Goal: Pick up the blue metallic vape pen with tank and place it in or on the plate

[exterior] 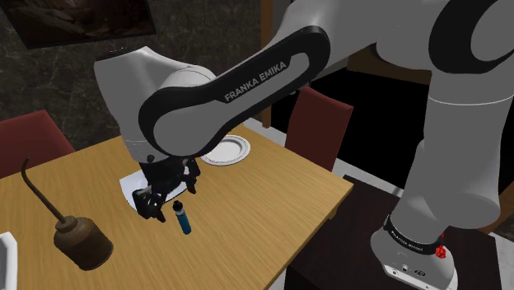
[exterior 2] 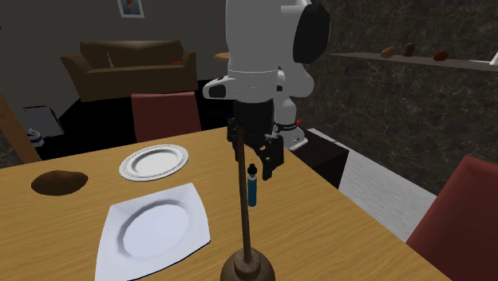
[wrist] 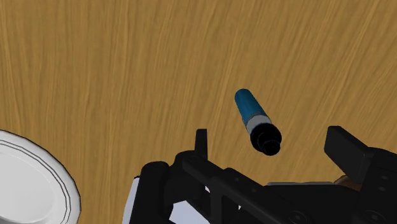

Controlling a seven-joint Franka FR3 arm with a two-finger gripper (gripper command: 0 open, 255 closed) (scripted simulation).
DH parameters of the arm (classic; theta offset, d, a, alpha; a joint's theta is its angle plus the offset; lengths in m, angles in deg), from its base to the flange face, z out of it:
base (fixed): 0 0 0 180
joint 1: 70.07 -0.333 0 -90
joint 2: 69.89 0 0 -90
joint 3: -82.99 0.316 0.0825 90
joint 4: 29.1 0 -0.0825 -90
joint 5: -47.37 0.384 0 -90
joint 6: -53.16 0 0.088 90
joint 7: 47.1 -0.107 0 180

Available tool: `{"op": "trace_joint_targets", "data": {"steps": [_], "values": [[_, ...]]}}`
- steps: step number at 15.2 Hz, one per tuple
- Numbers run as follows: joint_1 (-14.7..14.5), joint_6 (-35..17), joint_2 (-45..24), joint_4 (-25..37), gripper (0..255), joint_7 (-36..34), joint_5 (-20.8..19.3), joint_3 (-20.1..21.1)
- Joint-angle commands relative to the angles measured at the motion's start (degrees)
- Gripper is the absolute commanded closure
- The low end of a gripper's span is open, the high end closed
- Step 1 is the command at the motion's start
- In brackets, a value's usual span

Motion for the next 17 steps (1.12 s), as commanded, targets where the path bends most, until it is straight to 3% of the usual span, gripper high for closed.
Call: {"op": "trace_joint_targets", "data": {"steps": [1,10,11,17], "values": [[-0.2,-1.4,-0.6,-0.9,0,-0.3,-0.4,-0.1],[-0.2,-2.5,-1.1,-1.6,0,-0.5,-0.7,-0.2],[-0.2,-2.5,-1.1,-1.6,255,-0.5,-0.7,-0.2],[-0.2,-2.5,-1.1,-1.6,255,-0.5,-0.7,-0.2]]}}
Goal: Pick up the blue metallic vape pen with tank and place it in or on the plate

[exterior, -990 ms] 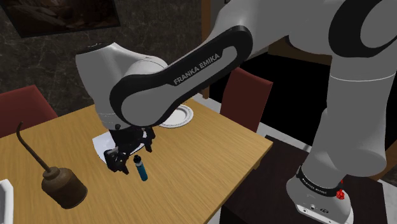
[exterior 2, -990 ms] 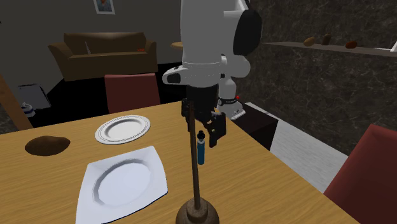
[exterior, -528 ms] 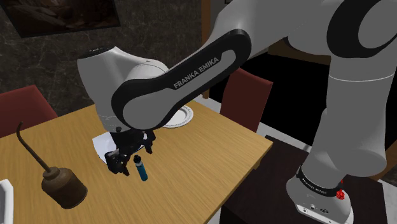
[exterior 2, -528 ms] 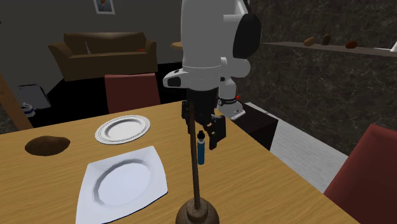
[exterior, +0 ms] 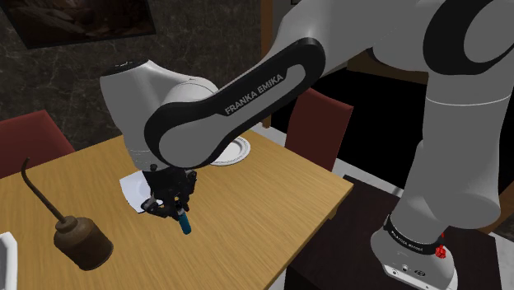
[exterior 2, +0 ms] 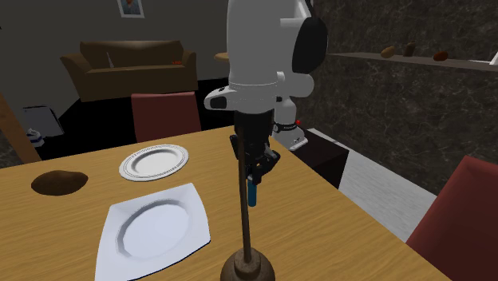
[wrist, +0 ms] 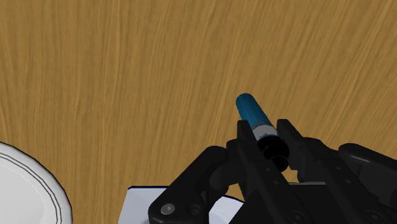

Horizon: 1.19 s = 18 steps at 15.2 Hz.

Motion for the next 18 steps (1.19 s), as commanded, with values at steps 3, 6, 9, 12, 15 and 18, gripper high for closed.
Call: {"op": "trace_joint_targets", "data": {"steps": [3,6,9,12,15,18], "values": [[0.0,0.0,0.0,0.0,255,0.0,0.0,0.0],[0.1,2.0,0.7,1.4,255,0.3,0.5,0.2],[0.2,4.1,1.4,2.9,255,0.6,1.0,0.3],[0.2,6.2,1.9,4.6,255,0.9,1.3,0.5],[0.2,8.4,2.4,6.4,255,1.1,1.6,0.6],[0.1,10.6,2.7,8.3,255,1.2,1.8,0.7]]}}
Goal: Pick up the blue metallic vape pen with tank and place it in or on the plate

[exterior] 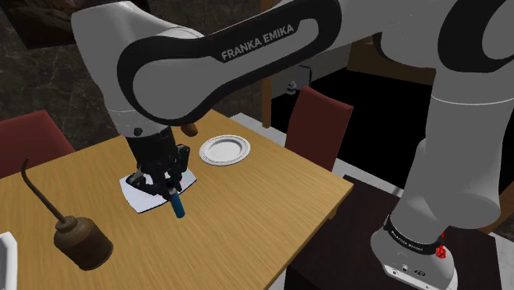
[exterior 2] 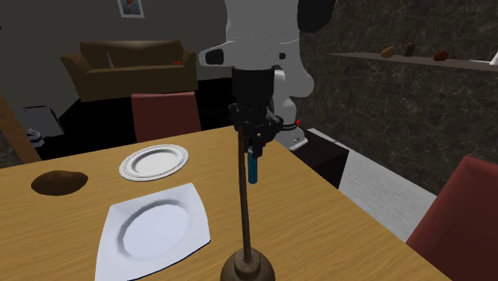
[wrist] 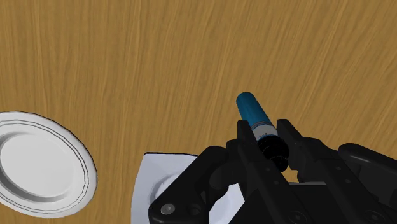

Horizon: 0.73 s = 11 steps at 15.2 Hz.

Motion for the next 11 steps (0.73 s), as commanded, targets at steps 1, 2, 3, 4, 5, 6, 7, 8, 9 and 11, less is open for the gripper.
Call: {"op": "trace_joint_targets", "data": {"steps": [1,2,3,4,5,6,7,8,9,11], "values": [[0.0,1.5,0.3,1.2,255,0.1,0.2,0.1],[0.0,2.1,0.3,1.8,255,0.1,0.2,0.1],[0.9,2.1,0.9,1.3,255,1.6,0.6,-0.3],[1.9,2.0,1.5,0.9,255,3.0,1.0,-0.7],[2.8,2.1,1.9,0.5,255,4.4,1.3,-1.2],[3.7,2.1,2.4,0.2,255,5.7,1.6,-1.6],[4.6,2.2,2.7,0.0,255,7.1,1.9,-2.1],[5.4,2.3,3.0,-0.1,255,8.5,2.1,-2.5],[6.3,2.4,3.3,-0.2,255,9.8,2.4,-3.0],[7.9,2.6,3.5,-0.1,255,12.5,2.7,-4.0]]}}
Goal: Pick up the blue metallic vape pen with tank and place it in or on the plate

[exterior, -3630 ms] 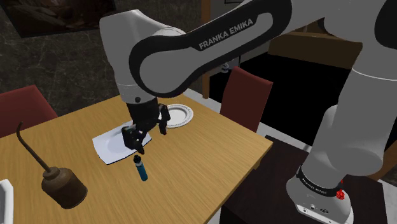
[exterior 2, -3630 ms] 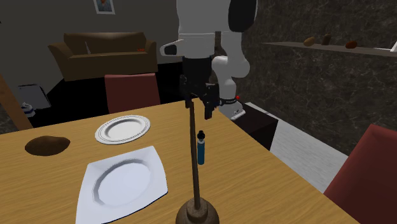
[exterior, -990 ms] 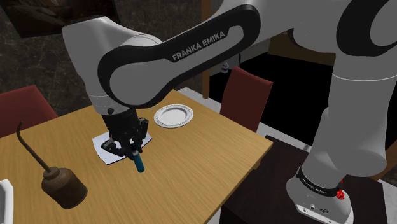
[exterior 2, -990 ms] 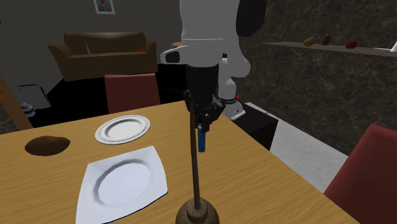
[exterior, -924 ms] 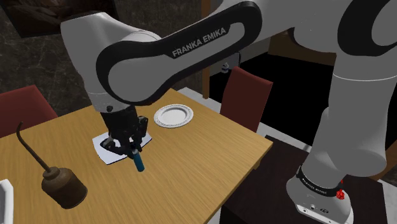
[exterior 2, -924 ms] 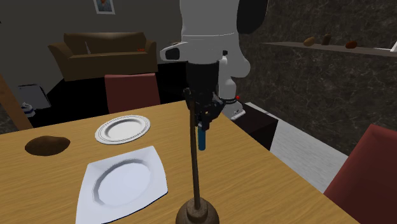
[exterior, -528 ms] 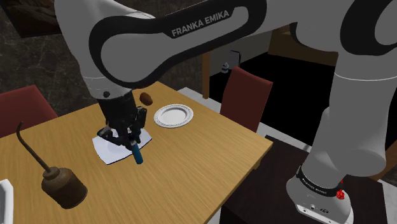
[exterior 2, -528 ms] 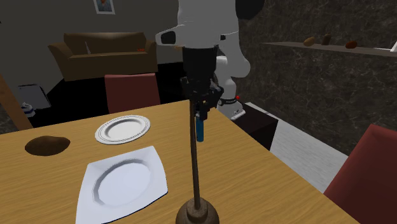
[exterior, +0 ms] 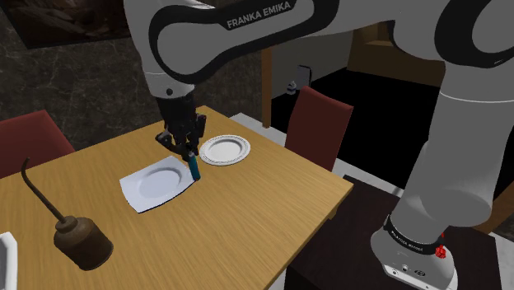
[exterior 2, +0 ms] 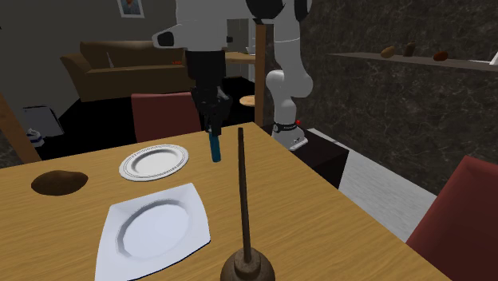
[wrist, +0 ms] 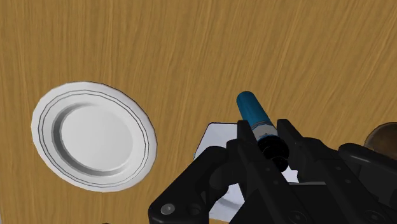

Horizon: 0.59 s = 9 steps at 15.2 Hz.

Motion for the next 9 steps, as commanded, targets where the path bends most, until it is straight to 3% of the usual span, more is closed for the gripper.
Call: {"op": "trace_joint_targets", "data": {"steps": [1,9], "values": [[1.5,0.5,-0.1,0.7,255,2.6,0.1,-1.0],[7.2,2.6,-1.8,4.6,255,12.4,0.2,-4.9]]}}
